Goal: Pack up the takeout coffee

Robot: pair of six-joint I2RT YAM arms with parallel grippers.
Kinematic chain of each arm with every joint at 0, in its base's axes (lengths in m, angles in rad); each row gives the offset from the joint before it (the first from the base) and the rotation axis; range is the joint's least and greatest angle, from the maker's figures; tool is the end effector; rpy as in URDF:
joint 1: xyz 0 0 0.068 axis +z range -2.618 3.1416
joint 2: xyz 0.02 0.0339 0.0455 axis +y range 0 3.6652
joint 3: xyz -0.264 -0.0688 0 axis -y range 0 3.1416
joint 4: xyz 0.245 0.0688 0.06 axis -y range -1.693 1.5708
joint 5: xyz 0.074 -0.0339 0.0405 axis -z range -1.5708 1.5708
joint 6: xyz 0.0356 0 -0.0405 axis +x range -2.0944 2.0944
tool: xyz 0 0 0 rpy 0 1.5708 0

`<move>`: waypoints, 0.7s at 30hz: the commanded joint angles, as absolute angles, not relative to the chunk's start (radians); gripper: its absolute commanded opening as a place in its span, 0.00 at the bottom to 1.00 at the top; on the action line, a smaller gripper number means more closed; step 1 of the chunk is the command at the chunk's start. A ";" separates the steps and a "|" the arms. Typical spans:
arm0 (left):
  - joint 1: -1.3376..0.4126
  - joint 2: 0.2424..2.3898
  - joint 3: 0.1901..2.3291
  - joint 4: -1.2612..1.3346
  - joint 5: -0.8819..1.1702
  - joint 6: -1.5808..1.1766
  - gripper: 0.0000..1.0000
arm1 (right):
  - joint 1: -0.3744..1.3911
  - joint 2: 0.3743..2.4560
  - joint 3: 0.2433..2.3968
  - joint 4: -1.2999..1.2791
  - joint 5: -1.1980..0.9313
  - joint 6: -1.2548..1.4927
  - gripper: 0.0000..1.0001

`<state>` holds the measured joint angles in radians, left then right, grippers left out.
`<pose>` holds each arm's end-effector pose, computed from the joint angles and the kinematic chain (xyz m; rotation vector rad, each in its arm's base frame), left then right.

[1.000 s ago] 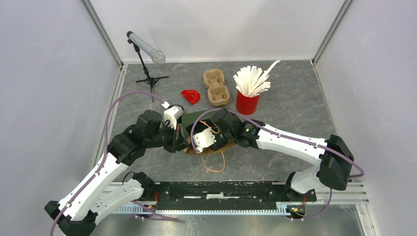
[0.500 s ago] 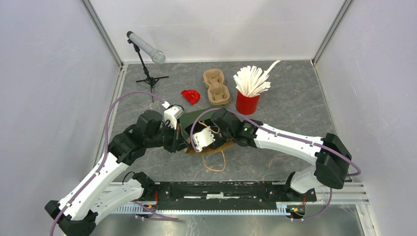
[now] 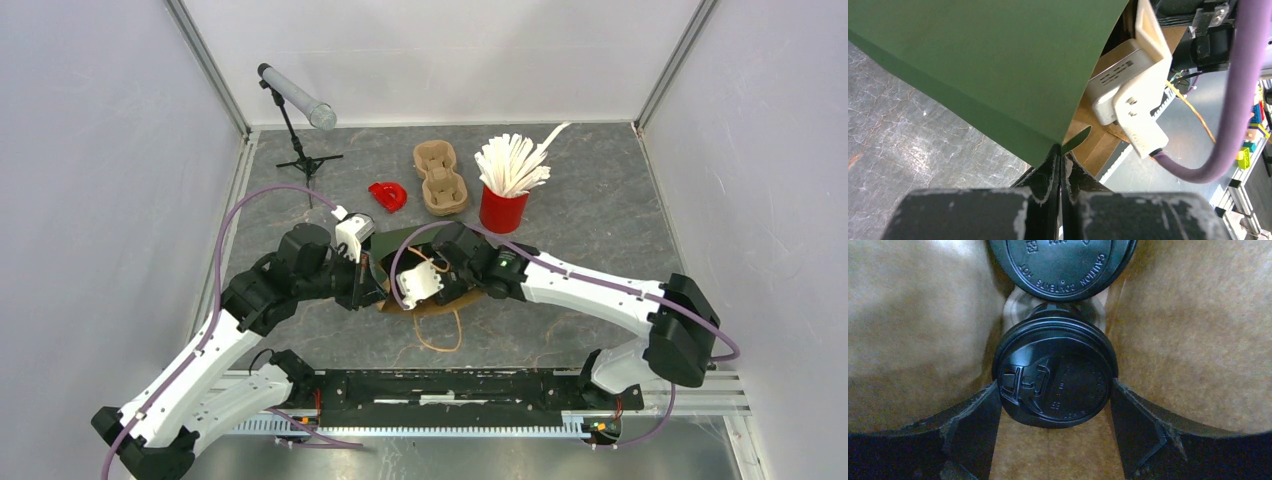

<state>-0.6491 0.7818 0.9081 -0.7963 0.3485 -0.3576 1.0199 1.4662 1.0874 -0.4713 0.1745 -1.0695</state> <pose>0.1140 -0.1018 0.3232 0.5400 2.2992 -0.9118 0.1697 0.2645 0.2593 -2.0491 1.2819 -0.2338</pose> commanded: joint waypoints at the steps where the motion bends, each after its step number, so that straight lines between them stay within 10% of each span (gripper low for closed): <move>1: -0.647 0.761 0.899 -0.735 0.401 -0.378 0.02 | 1.027 1.372 1.051 -0.500 0.204 -1.045 0.67; 21: -0.647 0.763 0.867 -0.718 0.417 -0.408 0.02 | 1.027 1.396 0.969 -0.398 0.147 -1.099 0.67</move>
